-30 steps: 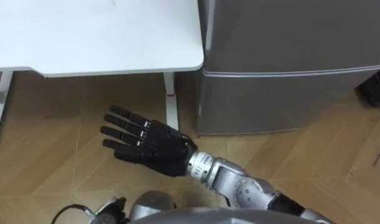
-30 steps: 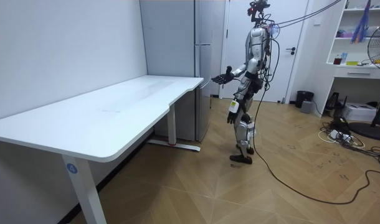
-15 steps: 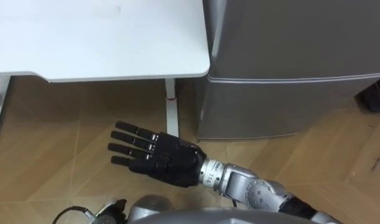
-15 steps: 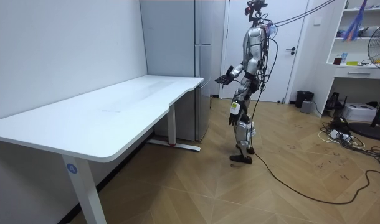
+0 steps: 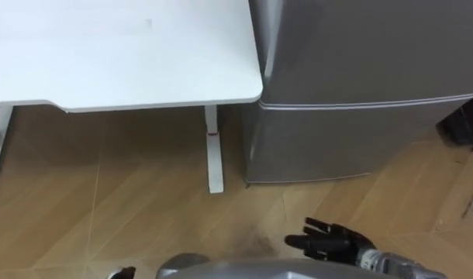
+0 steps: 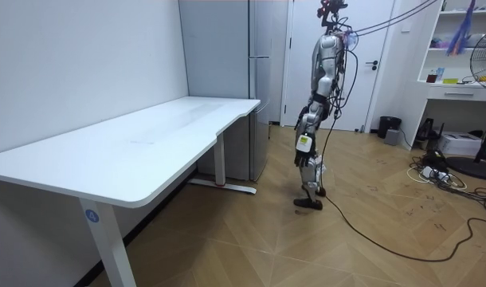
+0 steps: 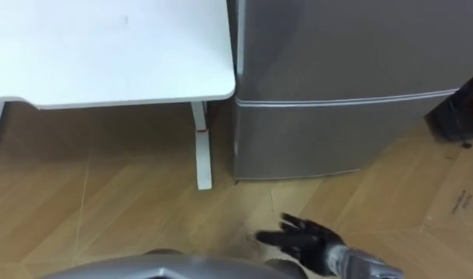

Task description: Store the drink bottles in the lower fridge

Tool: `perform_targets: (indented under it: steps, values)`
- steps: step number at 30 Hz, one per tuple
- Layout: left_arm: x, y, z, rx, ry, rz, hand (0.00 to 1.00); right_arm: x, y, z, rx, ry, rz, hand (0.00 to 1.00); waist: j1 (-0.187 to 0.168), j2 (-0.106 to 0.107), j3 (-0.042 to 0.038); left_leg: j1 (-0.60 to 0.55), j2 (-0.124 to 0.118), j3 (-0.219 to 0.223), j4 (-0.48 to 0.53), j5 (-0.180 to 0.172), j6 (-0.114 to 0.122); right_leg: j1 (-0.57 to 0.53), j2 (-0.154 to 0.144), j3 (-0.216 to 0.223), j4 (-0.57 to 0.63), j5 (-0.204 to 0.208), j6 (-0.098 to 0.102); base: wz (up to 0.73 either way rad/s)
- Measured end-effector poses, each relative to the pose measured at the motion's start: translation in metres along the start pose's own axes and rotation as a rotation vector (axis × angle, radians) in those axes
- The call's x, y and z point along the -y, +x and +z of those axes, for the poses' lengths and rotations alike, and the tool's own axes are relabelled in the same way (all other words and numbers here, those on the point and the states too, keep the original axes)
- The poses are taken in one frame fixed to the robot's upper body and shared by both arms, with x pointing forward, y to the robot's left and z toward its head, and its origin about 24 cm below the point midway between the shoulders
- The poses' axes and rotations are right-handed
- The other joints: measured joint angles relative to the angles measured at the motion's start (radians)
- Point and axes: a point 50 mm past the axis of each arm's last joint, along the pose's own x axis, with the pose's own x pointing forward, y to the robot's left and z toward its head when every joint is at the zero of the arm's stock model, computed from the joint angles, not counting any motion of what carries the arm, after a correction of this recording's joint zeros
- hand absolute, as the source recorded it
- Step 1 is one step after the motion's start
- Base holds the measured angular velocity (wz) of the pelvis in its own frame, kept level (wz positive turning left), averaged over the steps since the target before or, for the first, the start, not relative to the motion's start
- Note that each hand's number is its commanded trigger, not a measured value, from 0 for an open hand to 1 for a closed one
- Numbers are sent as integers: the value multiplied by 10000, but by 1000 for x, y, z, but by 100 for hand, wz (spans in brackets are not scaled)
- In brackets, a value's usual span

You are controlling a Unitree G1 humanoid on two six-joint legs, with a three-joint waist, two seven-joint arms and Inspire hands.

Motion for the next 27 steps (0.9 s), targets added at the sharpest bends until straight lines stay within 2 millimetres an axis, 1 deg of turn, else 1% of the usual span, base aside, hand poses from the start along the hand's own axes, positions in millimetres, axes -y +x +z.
perform_targets:
  steps: [1, 2, 3, 4, 5, 7, 9, 10, 11, 13, 19, 23, 25, 27]
  values:
    - [-1, 0, -1, -7, -83, 40, 0, 4, -1, -7, -254, 126, -396, 0, -19, -20, 12, 23, -12, -23, 111, -39, 59, 97, -1, 40, -25, 17, 30, 11]
    - [0, 0, -4, -81, -108, 20, 0, 4, -1, -9, -248, 311, -514, 0, -50, -15, 22, 34, -19, -47, 173, -70, 91, 157, 10, 63, -69, 22, 38, 10]
    - [1, 0, -6, -185, -201, -15, 0, 5, 0, -12, -220, 649, -728, 0, -155, -11, 25, 28, -40, -173, 273, -105, 139, 306, 84, 196, -289, 84, 117, 27]
    - [0, 0, -6, -171, -373, 22, 0, 5, 0, -15, -237, 879, -901, 0, -329, -28, 33, -25, -116, -391, 358, -126, 183, 491, 105, 258, -604, 152, 202, 35]
    - [-1, 0, -6, -163, -469, 40, 0, 5, 0, -16, -228, 1011, -991, 0, -353, -22, 29, -55, -148, -473, 394, -133, 208, 560, 126, 328, -730, 184, 254, 40]
    - [-3, 0, -9, -179, -790, 124, 0, 5, 1, -21, -285, 1364, -1365, 0, -365, 15, 31, -52, -221, -637, 454, -152, 281, 788, 208, 706, -1114, 283, 315, 25]
    - [-5, 0, -11, -173, -959, 193, 0, 5, 1, -26, -355, 1520, -1555, 0, -389, 19, 31, -49, -296, -827, 477, -159, 314, 895, 234, 840, -1360, 326, 329, 25]
    - [-5, 0, -11, -170, -1004, 202, 0, 6, 0, -27, -359, 1657, -1665, 0, -396, 35, 34, -57, -340, -925, 479, -151, 329, 1022, 246, 936, -1486, 360, 372, 28]
    - [-5, 0, -12, -185, -1052, 201, 0, 7, 0, -28, -381, 1688, -1728, 0, -399, 44, 31, -58, -354, -960, 479, -150, 333, 1056, 254, 992, -1546, 376, 383, 24]
    - [-6, 0, -18, -342, -1325, 245, 0, 9, -1, -32, -465, 1872, -1894, 0, -426, 38, 37, 11, -403, -1115, 457, -150, 338, 1198, 268, 1008, -1774, 384, 398, 19]
    - [-6, -1, -30, -753, -1911, 329, 0, 15, -5, -40, -599, 2343, -2357, 0, -443, 63, 37, 14, -412, -1244, 371, -141, 318, 1375, 306, 1001, -1984, 371, 418, 7]
    - [-6, -2, -35, -915, -2215, 384, 0, 16, -5, -41, -693, 2153, -2372, 0, -421, 29, 36, 76, -426, -1236, 250, -121, 286, 1520, 321, 1033, -2294, 373, 418, 0]
    - [-6, -2, -36, -983, -2368, 446, 0, 16, -5, -41, -706, 2080, -2411, 0, -329, 30, 37, 174, -403, -1222, 150, -106, 259, 1560, 360, 1172, -2321, 374, 417, -4]
    - [-5, -2, -37, -1006, -2438, 434, 0, 16, -5, -41, -721, 2030, -2435, 0, -309, 41, 33, 219, -380, -1221, 88, -95, 236, 1554, 390, 1293, -2334, 375, 415, 0]
